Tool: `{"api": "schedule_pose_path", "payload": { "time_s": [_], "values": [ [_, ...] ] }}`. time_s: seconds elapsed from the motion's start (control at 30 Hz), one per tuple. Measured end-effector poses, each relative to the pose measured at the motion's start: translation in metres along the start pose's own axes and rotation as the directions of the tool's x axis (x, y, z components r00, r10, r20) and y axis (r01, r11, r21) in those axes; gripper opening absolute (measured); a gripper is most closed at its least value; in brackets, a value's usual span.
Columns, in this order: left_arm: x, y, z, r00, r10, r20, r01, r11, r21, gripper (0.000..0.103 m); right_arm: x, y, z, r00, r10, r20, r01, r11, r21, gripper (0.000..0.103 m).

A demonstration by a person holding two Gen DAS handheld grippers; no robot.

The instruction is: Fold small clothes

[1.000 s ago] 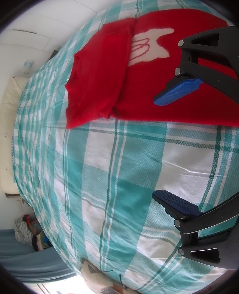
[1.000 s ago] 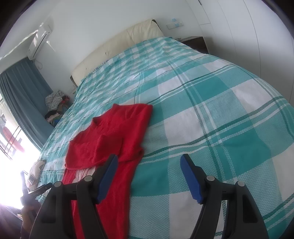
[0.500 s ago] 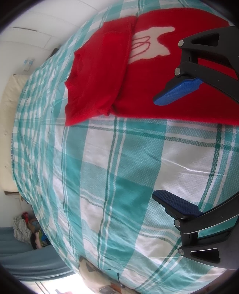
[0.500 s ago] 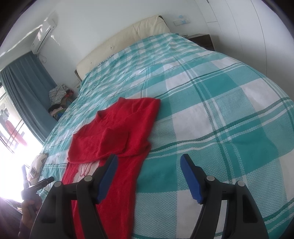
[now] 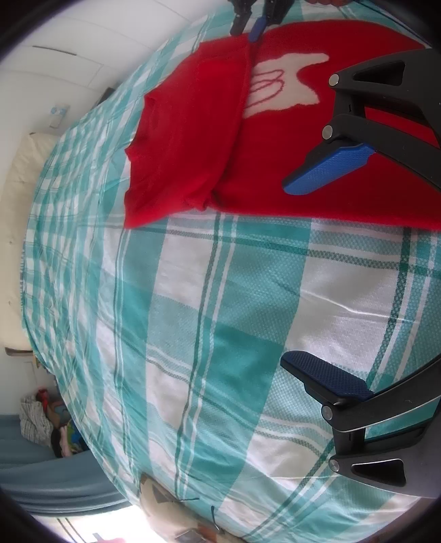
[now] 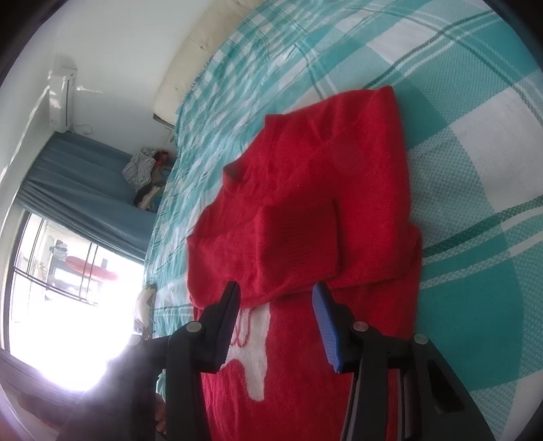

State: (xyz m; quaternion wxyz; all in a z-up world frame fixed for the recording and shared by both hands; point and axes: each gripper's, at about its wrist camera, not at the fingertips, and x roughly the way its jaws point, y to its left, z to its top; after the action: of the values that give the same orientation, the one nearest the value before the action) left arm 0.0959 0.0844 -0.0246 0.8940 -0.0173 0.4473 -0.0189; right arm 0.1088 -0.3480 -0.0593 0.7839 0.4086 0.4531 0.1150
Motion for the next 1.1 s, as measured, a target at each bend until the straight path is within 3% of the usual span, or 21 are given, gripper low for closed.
{"api": "schedule_pose_path", "payload": {
  "time_s": [0.2,0.33,0.4,0.53,0.67,0.87,1.0,1.1],
  "values": [
    [0.0,-0.001,0.001,1.0,-0.001,-0.003,0.002,1.0,0.005,0.094,0.016,-0.012,0.007,0.993,-0.12,0.005,0.119,0.989,0.092,0.025],
    [-0.001,-0.006,0.0,1.0,-0.003,-0.001,0.003,1.0,0.019,0.094,0.009,-0.013,0.003,0.991,-0.129,0.031,0.123,0.981,0.152,0.027],
    [-0.001,-0.008,0.0,1.0,0.0,0.001,0.0,1.0,0.027,0.094,0.009,-0.013,0.001,0.994,-0.108,0.033,0.101,0.982,0.161,0.034],
    [0.001,-0.01,-0.001,1.0,0.005,-0.006,-0.005,0.999,0.033,0.094,0.016,-0.022,0.005,0.995,-0.098,0.026,0.091,0.978,0.186,0.032],
    [0.002,-0.009,-0.003,1.0,0.015,-0.011,-0.015,0.999,0.036,0.094,0.014,-0.026,0.007,0.993,-0.108,0.038,0.1,0.979,0.18,0.01],
    [0.004,-0.006,-0.002,0.999,0.022,-0.026,-0.021,0.999,0.029,0.094,-0.004,-0.025,-0.012,0.974,-0.217,0.056,0.212,0.973,0.092,0.007],
    [-0.001,-0.004,-0.013,0.999,0.02,-0.042,-0.018,0.998,0.056,0.094,-0.02,-0.021,-0.02,0.977,-0.195,0.085,0.192,0.98,0.048,0.011],
    [-0.018,0.003,-0.032,0.995,-0.074,-0.072,0.077,0.996,0.05,0.094,-0.049,-0.005,-0.042,0.977,-0.198,0.081,0.206,0.974,-0.094,0.041]
  ]
}}
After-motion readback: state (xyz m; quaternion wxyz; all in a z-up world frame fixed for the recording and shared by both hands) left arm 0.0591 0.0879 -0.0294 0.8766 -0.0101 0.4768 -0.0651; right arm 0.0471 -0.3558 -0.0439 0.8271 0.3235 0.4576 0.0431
